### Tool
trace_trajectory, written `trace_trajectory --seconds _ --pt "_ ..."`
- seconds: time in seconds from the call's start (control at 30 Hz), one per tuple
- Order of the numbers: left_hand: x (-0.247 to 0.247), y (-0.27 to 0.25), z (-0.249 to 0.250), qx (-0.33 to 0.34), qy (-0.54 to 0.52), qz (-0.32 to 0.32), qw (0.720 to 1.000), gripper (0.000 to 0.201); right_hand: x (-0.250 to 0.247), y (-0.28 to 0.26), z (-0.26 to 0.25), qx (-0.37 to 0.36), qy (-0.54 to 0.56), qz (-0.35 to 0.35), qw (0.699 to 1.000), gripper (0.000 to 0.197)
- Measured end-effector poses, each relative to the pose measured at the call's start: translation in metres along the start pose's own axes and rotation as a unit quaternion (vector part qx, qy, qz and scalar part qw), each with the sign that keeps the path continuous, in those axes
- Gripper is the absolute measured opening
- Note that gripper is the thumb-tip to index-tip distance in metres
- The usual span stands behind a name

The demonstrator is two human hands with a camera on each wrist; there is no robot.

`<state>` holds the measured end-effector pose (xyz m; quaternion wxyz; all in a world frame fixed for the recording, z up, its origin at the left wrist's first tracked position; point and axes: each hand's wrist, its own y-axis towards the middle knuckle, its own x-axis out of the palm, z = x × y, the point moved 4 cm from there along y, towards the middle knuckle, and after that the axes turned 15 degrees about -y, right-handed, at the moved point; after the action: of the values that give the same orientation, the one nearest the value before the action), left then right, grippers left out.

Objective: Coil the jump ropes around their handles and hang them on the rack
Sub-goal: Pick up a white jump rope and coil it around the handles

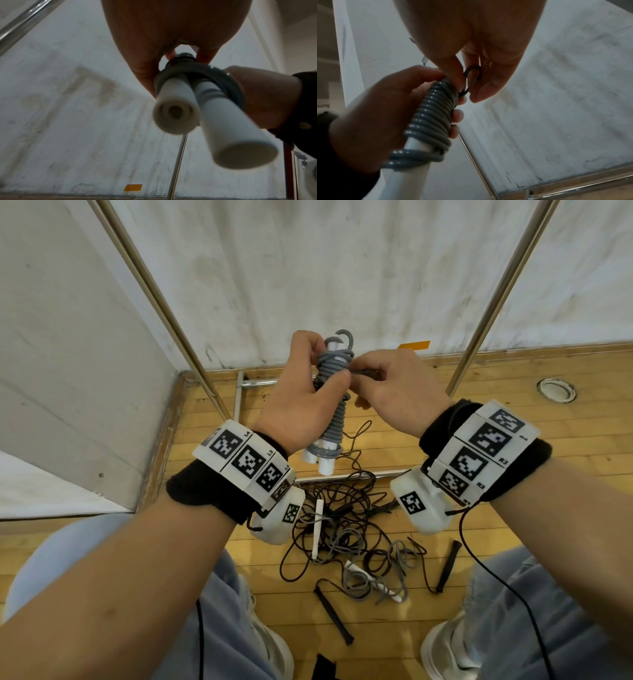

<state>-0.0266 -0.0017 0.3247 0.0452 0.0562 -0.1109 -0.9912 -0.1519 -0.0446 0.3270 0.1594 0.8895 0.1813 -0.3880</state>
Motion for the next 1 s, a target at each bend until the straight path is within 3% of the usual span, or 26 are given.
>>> trace_trajectory --seconds 0.2,0.3,0.4,0.53,0.73,1.0 --pt "0.004 -0.004 0.004 0.074 0.067 0.060 0.993 0.020 0.004 0.003 -0.003 0.025 0.085 0.005 0.996 0.029" --pt "0.003 -0.006 0.007 0.129 0.107 0.100 0.981 0.020 0.002 0.002 -0.002 0.058 0.117 0.001 0.991 0.013" --pt "0.000 -0.003 0.005 0.145 0.133 0.118 0.973 0.024 -0.003 0.000 -0.004 0.043 0.067 0.024 0.997 0.006" --pt "-0.001 0.000 0.002 0.132 0.135 0.100 0.977 0.025 -0.006 -0.005 -0.012 -0.019 -0.034 0.078 0.996 0.018" --pt "-0.002 -0.001 0.001 0.102 0.120 0.090 0.983 0.024 -0.003 -0.007 -0.018 -0.095 -0.149 0.061 0.982 0.024" --pt "0.002 -0.006 0.002 0.127 0.163 0.037 0.978 0.046 -0.012 -0.006 -0.016 -0.065 -0.041 0.074 0.994 0.016"
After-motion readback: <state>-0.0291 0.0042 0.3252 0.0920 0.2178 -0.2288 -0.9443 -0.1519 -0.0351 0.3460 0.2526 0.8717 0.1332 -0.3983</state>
